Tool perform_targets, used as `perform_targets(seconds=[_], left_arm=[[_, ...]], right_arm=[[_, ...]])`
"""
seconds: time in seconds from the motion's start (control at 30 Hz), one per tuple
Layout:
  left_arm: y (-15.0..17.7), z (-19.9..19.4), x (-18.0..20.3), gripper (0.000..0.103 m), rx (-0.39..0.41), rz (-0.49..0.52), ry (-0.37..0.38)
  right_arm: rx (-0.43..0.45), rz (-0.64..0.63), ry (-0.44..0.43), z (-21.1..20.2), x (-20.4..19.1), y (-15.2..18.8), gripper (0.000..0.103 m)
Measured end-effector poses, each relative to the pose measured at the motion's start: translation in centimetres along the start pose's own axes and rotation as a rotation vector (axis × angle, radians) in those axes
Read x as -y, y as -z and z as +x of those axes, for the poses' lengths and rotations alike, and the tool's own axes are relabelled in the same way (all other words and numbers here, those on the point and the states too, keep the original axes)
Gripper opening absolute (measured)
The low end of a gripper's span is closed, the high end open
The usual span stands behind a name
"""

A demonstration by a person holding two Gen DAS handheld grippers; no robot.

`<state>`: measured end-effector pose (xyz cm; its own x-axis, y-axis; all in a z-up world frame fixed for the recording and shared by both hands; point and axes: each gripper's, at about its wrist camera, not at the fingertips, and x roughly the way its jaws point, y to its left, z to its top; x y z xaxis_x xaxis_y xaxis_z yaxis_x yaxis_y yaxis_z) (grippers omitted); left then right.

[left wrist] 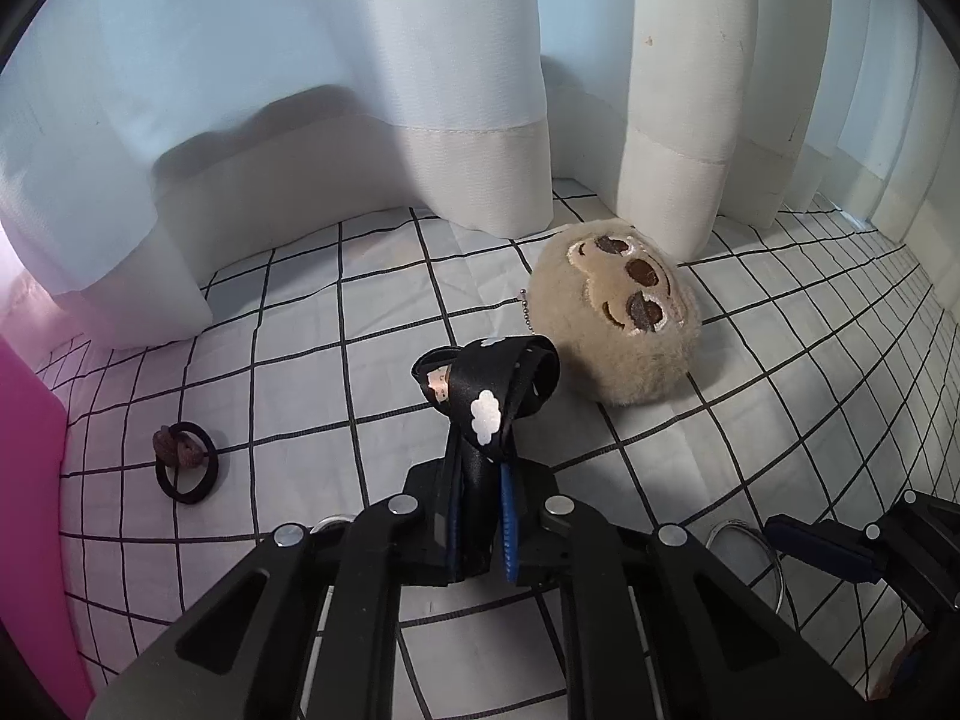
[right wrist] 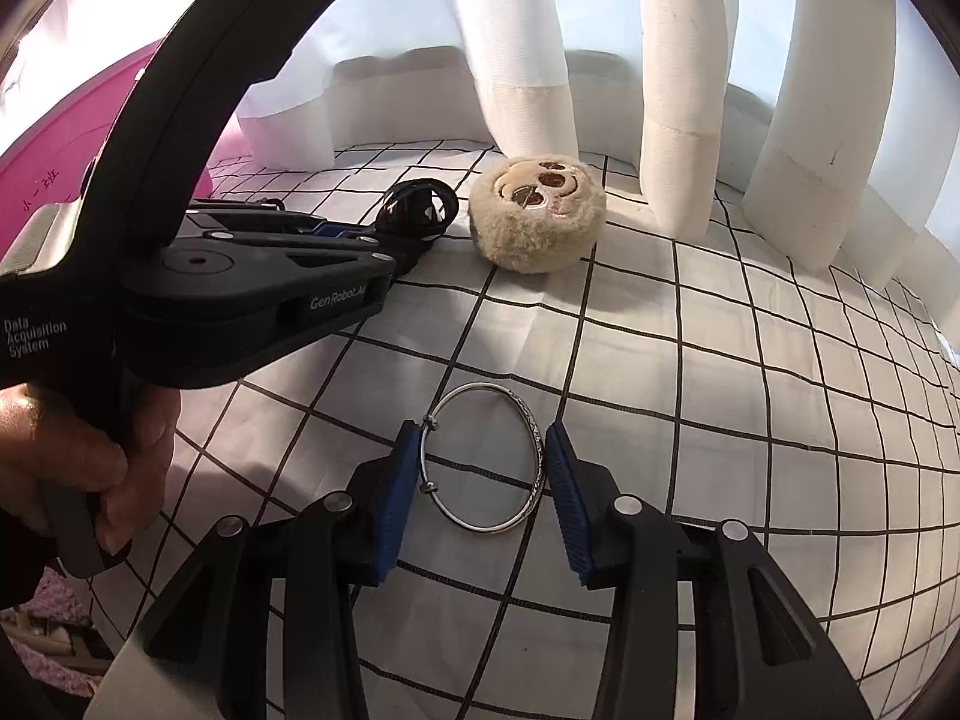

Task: Organize jewelry
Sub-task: 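Lift and carry the keychain and bangle with both tools over the pink tub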

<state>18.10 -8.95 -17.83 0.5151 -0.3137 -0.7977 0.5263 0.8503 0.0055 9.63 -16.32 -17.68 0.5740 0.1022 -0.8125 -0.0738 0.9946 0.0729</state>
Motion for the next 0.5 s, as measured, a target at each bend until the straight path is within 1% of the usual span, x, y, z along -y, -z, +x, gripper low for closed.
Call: perform_targets(seconds=[0.13, 0.17, 0.27, 0.5], left_arm=[[0.7, -1.1, -0.3, 0.010, -0.001, -0.046, -0.014], [1.0, -1.9, -1.3, 0.010, 0.001, -0.058, -0.015], [1.4, -3.3, -1.7, 0.010, 0.011, -0.093, -0.033], [1.4, -6.5, -1.7, 0.010, 0.033, -0.161, -0.079]], right_arm=[[-0.007, -0.007, -0.017, -0.3, 0.4, 0.3, 0.041], [-0.008, -0.006, -0.023, -0.8, 0.6, 0.6, 0.041], [-0.006, -0.012, -0.030, -1.6, 1.1, 0.8, 0.041], [0.009, -0.036, -0.058, -4.3, 3.1, 0.7, 0.041]])
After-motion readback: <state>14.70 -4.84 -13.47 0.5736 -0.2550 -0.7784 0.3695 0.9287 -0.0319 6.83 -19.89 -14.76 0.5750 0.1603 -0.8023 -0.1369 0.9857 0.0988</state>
